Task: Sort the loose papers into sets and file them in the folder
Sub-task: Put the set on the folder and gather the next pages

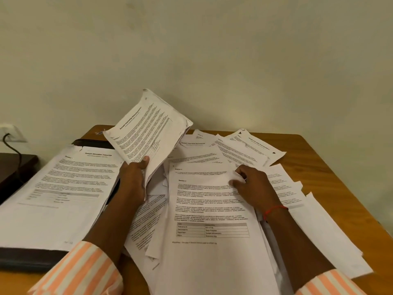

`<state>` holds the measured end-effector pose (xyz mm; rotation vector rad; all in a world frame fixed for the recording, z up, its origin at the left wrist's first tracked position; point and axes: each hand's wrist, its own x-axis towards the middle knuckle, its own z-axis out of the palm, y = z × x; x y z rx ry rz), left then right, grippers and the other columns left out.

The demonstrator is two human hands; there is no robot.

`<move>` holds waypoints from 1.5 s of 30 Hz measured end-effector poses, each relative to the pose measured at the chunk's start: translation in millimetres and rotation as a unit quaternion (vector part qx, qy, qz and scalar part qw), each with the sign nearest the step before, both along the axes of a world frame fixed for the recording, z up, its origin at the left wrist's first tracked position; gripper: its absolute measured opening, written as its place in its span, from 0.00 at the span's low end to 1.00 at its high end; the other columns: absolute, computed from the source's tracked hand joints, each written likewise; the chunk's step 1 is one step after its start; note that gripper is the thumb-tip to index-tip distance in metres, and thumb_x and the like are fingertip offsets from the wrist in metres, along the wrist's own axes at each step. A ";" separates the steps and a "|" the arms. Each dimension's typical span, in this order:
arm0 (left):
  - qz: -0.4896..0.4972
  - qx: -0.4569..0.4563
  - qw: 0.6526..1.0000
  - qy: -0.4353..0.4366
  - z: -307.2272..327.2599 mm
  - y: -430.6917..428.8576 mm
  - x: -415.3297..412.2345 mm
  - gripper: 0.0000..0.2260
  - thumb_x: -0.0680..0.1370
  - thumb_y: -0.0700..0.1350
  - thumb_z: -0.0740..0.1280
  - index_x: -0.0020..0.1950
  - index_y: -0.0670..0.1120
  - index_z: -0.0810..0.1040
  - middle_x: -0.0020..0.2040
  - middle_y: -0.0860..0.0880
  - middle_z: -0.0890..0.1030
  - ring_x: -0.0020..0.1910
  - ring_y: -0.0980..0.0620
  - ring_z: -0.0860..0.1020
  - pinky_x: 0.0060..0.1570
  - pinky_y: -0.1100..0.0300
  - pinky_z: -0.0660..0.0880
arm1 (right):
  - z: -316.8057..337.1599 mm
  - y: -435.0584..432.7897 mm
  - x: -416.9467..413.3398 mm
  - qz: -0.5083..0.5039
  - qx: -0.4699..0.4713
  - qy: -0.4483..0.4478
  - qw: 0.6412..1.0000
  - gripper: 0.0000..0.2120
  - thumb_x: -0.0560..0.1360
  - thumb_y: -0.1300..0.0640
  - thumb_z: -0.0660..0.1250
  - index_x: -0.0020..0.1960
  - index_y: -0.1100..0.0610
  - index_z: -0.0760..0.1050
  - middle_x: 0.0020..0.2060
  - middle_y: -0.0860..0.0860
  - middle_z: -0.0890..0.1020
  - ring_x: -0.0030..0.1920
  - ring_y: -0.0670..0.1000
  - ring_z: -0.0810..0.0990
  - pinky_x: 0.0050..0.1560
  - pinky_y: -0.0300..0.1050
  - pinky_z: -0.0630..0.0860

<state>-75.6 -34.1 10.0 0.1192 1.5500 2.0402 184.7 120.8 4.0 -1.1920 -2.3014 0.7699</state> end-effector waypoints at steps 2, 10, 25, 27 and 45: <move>-0.001 0.001 1.000 -0.003 -0.7 -0.1 0.1 0.17 0.81 0.40 0.68 0.70 0.46 0.76 0.59 0.45 0.83 0.44 0.51 0.80 0.37 0.59 0.76 | -0.3 -0.8 -0.6 0.009 0.002 0.013 1.000 0.08 0.76 0.51 0.73 0.47 0.54 0.78 0.42 0.44 0.80 0.43 0.45 0.77 0.44 0.38 0.70; 0.028 0.066 0.996 -0.050 -2.8 1.0 -6.4 0.18 0.81 0.37 0.66 0.70 0.48 0.75 0.54 0.49 0.81 0.37 0.56 0.75 0.24 0.69 0.70 | -3.2 2.1 0.0 -0.021 0.022 -0.013 0.999 0.11 0.80 0.48 0.67 0.43 0.53 0.75 0.41 0.45 0.77 0.45 0.49 0.78 0.46 0.39 0.71; 0.011 0.047 0.999 0.013 5.2 1.3 11.6 0.20 0.80 0.36 0.67 0.71 0.50 0.75 0.59 0.50 0.83 0.52 0.52 0.81 0.43 0.60 0.80 | -2.8 11.0 2.2 -0.087 -0.173 0.195 0.962 0.04 0.79 0.61 0.68 0.49 0.58 0.82 0.48 0.46 0.82 0.51 0.47 0.80 0.53 0.41 0.75; 0.006 0.052 0.998 0.020 5.1 1.7 13.9 0.21 0.80 0.36 0.67 0.71 0.52 0.75 0.60 0.51 0.83 0.54 0.51 0.82 0.54 0.53 0.80 | -2.4 10.5 3.6 -0.075 -0.164 0.191 0.965 0.06 0.80 0.62 0.67 0.48 0.60 0.83 0.49 0.44 0.82 0.50 0.43 0.79 0.50 0.38 0.74; -0.238 -0.105 0.916 0.305 -18.8 13.7 57.3 0.21 0.76 0.40 0.74 0.64 0.56 0.71 0.54 0.64 0.78 0.51 0.65 0.77 0.49 0.73 0.72 | -5.1 26.3 15.7 -0.220 0.032 0.289 0.931 0.09 0.81 0.56 0.67 0.46 0.60 0.79 0.42 0.51 0.82 0.41 0.49 0.78 0.37 0.33 0.70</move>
